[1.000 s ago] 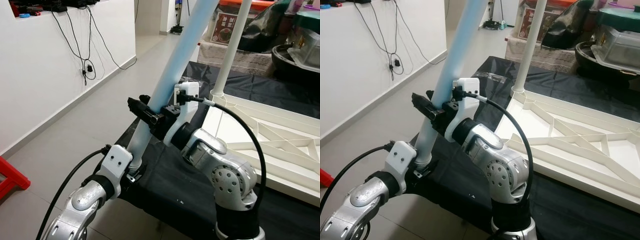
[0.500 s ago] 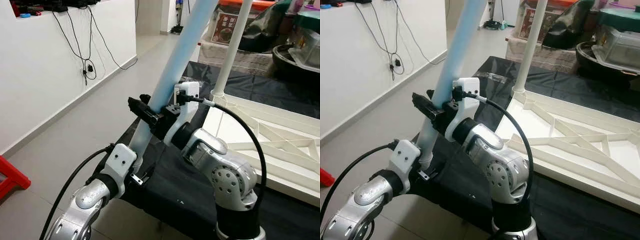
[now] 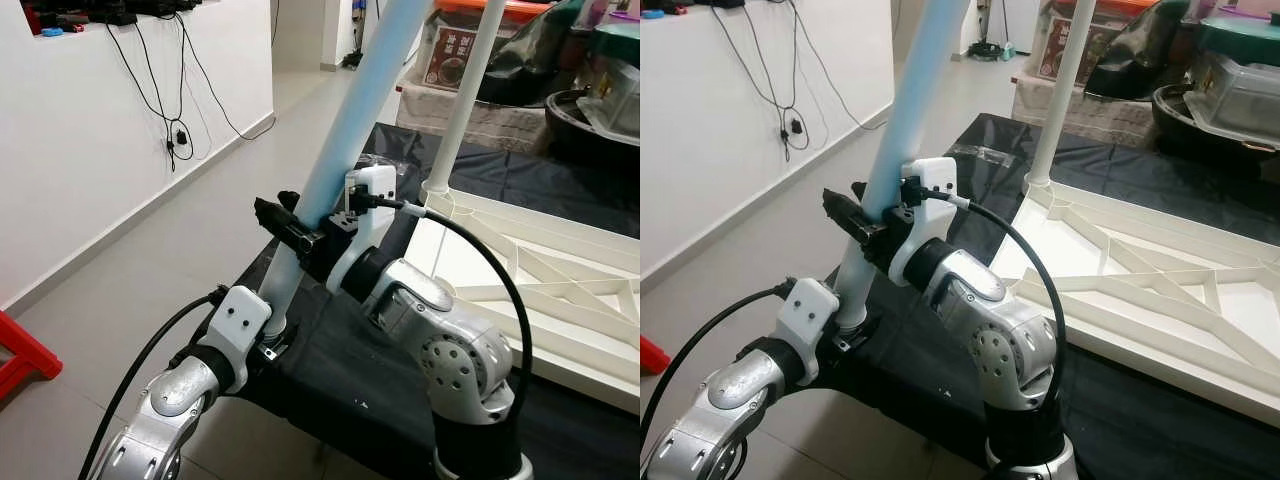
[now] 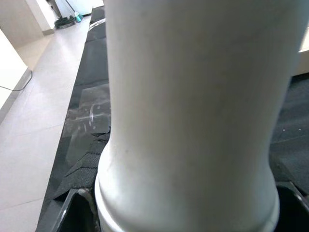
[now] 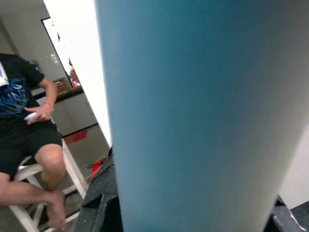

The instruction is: Building children table

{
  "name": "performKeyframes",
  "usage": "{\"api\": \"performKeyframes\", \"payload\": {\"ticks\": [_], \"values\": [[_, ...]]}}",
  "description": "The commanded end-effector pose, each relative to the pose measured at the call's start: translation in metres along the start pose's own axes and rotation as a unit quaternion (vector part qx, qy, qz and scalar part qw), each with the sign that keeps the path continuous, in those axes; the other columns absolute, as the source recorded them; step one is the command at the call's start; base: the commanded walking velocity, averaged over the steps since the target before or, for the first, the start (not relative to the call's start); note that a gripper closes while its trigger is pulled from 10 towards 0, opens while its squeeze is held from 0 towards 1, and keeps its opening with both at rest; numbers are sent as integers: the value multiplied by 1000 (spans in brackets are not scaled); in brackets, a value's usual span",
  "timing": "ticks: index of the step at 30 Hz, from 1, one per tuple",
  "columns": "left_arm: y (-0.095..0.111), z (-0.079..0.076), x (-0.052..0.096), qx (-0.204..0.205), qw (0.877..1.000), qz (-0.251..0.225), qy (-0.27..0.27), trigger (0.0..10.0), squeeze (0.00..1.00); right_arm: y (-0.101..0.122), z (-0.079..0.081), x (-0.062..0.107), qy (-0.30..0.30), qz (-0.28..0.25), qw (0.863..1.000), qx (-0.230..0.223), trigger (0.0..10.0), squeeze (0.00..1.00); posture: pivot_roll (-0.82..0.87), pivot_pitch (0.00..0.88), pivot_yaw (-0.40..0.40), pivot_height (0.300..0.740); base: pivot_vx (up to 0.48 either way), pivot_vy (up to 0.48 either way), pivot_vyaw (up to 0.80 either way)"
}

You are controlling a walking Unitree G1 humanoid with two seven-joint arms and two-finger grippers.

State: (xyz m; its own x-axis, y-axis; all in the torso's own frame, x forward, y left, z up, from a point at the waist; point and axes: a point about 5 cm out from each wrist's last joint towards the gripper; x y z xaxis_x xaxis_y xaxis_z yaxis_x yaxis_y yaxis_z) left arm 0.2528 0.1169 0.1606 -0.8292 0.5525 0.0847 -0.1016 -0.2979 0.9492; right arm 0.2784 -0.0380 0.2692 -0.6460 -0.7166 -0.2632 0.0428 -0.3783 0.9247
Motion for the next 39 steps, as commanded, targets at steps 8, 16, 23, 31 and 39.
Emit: {"api": "performKeyframes", "payload": {"ticks": [8, 16, 23, 31, 39], "values": [[-8, -12, 15, 55, 997, 12, -43, 10000, 0, -10, -10, 5, 21, 25, 999, 19, 10000, 0, 104, 39, -43, 740, 0, 0, 0], [-17, -15, 37, 100, 990, 33, -96, 10000, 0, -16, -7, 17, 135, 65, 989, -15, 10000, 0, 110, 43, -48, 740, 0, 0, 0], [-20, -36, 57, 155, 970, 49, -183, 10000, 0, -21, -2, 28, 216, 108, 970, -18, 10000, 0, 111, 48, -49, 740, 0, 0, 0], [-20, -42, 65, 173, 960, 59, -211, 10000, 0, -24, 0, 33, 254, 139, 957, -26, 10000, 0, 111, 54, -49, 740, 0, 0, 0], [-21, -44, 68, 182, 956, 65, -221, 10000, 0, -26, 2, 37, 270, 152, 950, -36, 4078, 0, 108, 57, -49, 740, 0, 0, 0]]}}
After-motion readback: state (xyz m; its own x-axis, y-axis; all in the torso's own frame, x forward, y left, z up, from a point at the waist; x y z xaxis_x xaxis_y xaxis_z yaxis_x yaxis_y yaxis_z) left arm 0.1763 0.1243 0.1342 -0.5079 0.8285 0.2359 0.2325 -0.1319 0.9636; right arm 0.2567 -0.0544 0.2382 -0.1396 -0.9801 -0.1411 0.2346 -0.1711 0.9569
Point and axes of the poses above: a point about 5 cm out from each wrist's last joint towards the gripper, its own x axis pointing back from the gripper into the wrist, its own y axis along the axis of the wrist's last joint, z = x × y, and after that the axes turned 3 degrees about -x, right-handed
